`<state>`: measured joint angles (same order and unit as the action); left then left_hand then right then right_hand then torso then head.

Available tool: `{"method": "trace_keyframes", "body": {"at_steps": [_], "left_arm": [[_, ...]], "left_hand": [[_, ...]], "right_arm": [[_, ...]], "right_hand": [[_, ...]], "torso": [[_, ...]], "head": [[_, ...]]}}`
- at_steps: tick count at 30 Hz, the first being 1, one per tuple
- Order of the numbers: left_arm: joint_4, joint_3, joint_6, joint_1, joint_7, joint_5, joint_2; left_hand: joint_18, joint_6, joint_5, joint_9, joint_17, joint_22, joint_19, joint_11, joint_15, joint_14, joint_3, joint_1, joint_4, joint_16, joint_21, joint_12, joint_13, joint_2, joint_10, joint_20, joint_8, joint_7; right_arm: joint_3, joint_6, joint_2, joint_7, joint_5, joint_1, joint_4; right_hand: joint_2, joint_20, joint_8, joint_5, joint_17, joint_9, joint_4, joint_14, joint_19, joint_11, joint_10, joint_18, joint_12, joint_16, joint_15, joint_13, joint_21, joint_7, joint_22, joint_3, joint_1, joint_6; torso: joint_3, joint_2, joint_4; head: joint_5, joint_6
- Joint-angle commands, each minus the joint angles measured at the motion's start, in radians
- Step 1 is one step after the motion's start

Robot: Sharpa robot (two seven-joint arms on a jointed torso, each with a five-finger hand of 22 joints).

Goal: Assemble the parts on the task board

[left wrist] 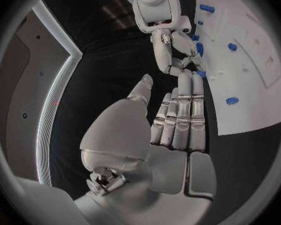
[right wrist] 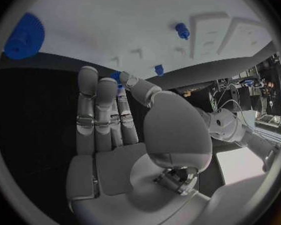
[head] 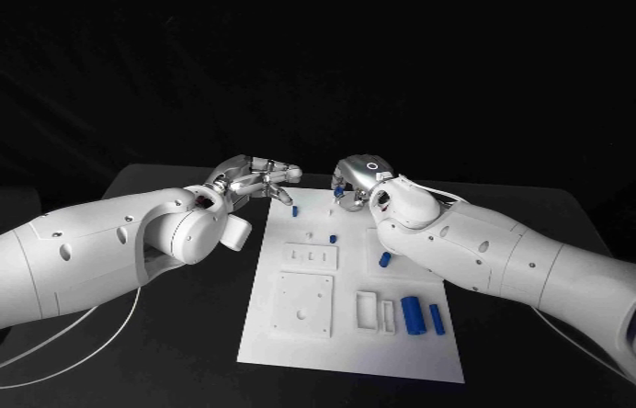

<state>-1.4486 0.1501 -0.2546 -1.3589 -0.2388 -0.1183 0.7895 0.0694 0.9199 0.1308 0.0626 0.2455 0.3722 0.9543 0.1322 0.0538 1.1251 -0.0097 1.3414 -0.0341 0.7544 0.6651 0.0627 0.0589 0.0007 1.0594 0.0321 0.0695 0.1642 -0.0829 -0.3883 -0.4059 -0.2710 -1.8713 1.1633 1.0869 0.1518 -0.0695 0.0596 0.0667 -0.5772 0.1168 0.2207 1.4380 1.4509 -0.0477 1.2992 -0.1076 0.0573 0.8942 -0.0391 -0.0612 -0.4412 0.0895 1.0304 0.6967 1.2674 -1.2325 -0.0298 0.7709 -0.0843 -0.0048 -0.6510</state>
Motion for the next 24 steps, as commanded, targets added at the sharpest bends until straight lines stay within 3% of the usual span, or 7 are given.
{"method": "trace_keyframes", "body": {"at_steps": [1,18,24], "left_arm": [[-0.004,-0.001,0.015,-0.003,-0.012,0.003,-0.002],[-0.002,-0.002,0.015,-0.006,-0.011,0.002,-0.006],[-0.003,-0.002,0.015,-0.009,-0.01,0.002,-0.005]], "left_hand": [[0.013,0.005,-0.002,0.002,-0.001,-0.002,0.002,-0.004,-0.003,0.003,0.0,-0.001,-0.006,-0.004,0.0,0.0,0.001,0.002,-0.001,0.001,0.001,0.002],[0.013,0.005,-0.002,0.002,-0.001,-0.002,0.002,-0.004,-0.003,0.003,0.0,-0.001,-0.006,-0.004,0.0,0.0,0.001,0.002,-0.001,0.001,0.001,0.002],[0.013,0.003,-0.001,0.001,-0.005,-0.008,0.002,-0.003,-0.003,0.006,-0.002,0.0,-0.008,-0.011,0.001,0.0,0.001,0.002,-0.003,0.001,0.0,0.002]], "right_arm": [[0.001,0.012,0.005,0.015,0.002,-0.001,-0.005],[0.006,0.023,0.02,0.021,0.004,-0.004,-0.028],[0.009,0.024,0.023,0.022,0.004,-0.004,-0.038]], "right_hand": [[-0.002,0.0,0.004,0.008,0.002,-0.001,0.001,-0.001,0.006,0.005,0.0,-0.02,0.001,-0.001,-0.007,-0.001,0.007,-0.001,0.003,-0.004,-0.007,0.004],[-0.003,0.0,0.004,0.01,0.002,-0.002,0.003,-0.001,0.007,0.005,-0.002,-0.02,0.001,-0.002,-0.006,-0.001,0.013,0.0,0.009,-0.006,-0.008,0.005],[-0.005,0.001,0.004,0.014,0.004,-0.003,0.006,-0.001,0.01,0.004,-0.005,-0.02,0.001,-0.004,-0.006,-0.001,0.023,0.0,0.017,-0.007,-0.009,0.007]], "torso": [[-0.0003,0.001,-0.0018],[-0.0023,0.001,0.0007],[-0.0023,0.003,-0.0023]], "head": [[0.001,0.0],[0.004,-0.004],[0.004,-0.003]]}}
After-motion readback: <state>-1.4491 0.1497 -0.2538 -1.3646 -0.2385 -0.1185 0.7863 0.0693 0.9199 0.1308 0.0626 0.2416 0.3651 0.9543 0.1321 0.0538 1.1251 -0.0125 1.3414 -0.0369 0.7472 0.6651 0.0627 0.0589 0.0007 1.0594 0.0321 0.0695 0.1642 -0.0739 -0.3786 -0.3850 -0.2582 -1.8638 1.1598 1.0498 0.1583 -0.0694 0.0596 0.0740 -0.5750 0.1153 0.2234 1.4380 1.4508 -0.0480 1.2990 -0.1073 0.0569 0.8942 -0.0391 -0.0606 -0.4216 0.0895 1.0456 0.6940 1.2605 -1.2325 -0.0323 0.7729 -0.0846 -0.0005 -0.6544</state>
